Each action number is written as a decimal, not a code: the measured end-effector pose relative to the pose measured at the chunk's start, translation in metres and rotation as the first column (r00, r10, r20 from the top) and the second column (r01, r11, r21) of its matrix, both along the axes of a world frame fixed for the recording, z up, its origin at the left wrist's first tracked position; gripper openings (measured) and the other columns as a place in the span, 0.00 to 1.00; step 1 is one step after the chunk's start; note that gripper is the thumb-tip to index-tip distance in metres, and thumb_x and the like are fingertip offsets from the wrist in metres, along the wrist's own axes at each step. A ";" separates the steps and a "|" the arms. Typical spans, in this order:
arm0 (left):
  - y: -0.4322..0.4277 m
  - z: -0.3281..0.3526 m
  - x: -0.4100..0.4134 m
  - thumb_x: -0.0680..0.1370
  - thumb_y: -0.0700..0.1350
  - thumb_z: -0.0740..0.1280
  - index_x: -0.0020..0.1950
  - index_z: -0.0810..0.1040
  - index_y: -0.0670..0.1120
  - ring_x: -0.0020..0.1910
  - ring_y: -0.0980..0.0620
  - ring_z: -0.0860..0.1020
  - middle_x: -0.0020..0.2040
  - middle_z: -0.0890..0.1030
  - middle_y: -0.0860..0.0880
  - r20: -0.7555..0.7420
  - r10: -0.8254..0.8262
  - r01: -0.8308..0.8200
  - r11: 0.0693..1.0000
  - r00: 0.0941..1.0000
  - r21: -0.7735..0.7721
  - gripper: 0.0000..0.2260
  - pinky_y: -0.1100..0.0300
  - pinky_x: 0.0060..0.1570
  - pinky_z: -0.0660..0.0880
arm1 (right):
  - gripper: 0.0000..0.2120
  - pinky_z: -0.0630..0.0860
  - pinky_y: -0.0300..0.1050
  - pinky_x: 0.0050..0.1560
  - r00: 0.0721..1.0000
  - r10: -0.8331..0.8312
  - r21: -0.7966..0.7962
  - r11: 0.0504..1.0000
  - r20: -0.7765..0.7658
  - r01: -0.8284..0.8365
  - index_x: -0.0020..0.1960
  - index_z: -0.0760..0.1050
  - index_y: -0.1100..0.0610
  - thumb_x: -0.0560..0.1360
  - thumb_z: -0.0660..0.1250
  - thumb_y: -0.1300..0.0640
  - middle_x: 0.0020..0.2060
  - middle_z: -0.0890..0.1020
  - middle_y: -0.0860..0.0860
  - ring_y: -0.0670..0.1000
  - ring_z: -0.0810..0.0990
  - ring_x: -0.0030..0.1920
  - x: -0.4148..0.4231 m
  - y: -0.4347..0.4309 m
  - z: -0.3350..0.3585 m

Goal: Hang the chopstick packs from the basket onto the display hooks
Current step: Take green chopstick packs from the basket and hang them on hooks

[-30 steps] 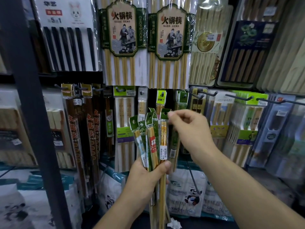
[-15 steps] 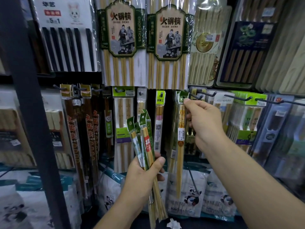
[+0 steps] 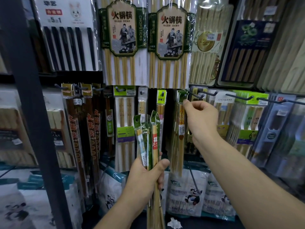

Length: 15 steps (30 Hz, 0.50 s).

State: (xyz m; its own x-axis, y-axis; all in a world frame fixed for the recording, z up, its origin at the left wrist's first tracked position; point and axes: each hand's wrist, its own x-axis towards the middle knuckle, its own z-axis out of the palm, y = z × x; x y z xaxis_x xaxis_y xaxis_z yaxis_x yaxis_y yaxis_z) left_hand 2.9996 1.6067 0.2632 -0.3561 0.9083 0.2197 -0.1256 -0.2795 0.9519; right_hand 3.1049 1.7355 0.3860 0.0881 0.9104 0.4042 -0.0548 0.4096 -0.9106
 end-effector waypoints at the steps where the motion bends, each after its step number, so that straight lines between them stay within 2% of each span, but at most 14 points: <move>1: -0.001 0.000 0.000 0.67 0.65 0.77 0.59 0.75 0.43 0.26 0.49 0.71 0.28 0.73 0.47 -0.005 -0.003 0.003 1.000 1.000 -0.001 0.33 0.56 0.29 0.74 | 0.11 0.76 0.41 0.41 1.000 -0.014 -0.003 1.000 -0.006 0.014 0.42 0.80 0.57 0.77 0.73 0.50 0.33 0.80 0.48 0.44 0.78 0.34 0.001 -0.001 -0.002; 3: -0.002 0.001 0.002 0.65 0.74 0.74 0.55 0.73 0.40 0.27 0.51 0.71 0.31 0.74 0.48 -0.017 -0.006 0.006 1.000 1.000 0.011 0.39 0.57 0.29 0.73 | 0.10 0.73 0.35 0.38 1.000 -0.018 0.002 1.000 0.001 0.018 0.43 0.79 0.56 0.77 0.73 0.50 0.34 0.80 0.49 0.39 0.76 0.32 0.004 -0.007 -0.006; 4: -0.002 0.001 0.003 0.66 0.74 0.72 0.54 0.72 0.39 0.27 0.51 0.71 0.32 0.75 0.48 0.005 -0.010 0.010 1.000 1.000 0.020 0.39 0.58 0.29 0.73 | 0.10 0.72 0.33 0.36 1.000 0.011 0.010 1.000 0.023 -0.011 0.43 0.79 0.56 0.77 0.72 0.50 0.34 0.80 0.50 0.38 0.76 0.32 0.006 -0.012 -0.009; 7: -0.001 0.003 0.005 0.71 0.66 0.69 0.54 0.73 0.38 0.27 0.51 0.72 0.35 0.78 0.46 0.119 -0.031 0.029 0.999 0.992 0.018 0.31 0.58 0.27 0.72 | 0.06 0.75 0.28 0.35 0.963 0.217 0.014 0.975 0.160 -0.222 0.43 0.83 0.51 0.77 0.72 0.51 0.35 0.84 0.45 0.37 0.79 0.34 0.010 -0.032 -0.017; 9: 0.000 0.003 0.006 0.72 0.62 0.69 0.54 0.74 0.39 0.28 0.51 0.74 0.37 0.81 0.45 0.128 -0.036 0.034 0.999 0.991 0.015 0.27 0.58 0.26 0.72 | 0.03 0.74 0.29 0.33 0.918 0.334 -0.020 0.941 0.213 -0.337 0.45 0.84 0.49 0.77 0.73 0.51 0.36 0.85 0.45 0.38 0.80 0.34 0.010 -0.041 -0.022; 12: 0.001 0.003 0.007 0.73 0.61 0.69 0.53 0.74 0.40 0.28 0.51 0.76 0.38 0.82 0.44 0.115 -0.042 0.038 0.999 0.992 0.034 0.24 0.58 0.25 0.73 | 0.02 0.72 0.29 0.29 0.908 0.388 -0.052 0.922 0.157 -0.385 0.47 0.84 0.53 0.77 0.73 0.55 0.32 0.83 0.45 0.39 0.78 0.30 0.011 -0.045 -0.024; 15: 0.001 0.002 0.008 0.73 0.63 0.72 0.50 0.77 0.45 0.28 0.50 0.76 0.38 0.82 0.44 0.068 -0.026 0.023 0.998 0.997 0.054 0.22 0.58 0.25 0.73 | 0.06 0.72 0.32 0.30 0.902 0.418 -0.087 0.908 0.109 -0.410 0.48 0.83 0.55 0.76 0.74 0.53 0.33 0.83 0.46 0.41 0.79 0.32 0.012 -0.046 -0.026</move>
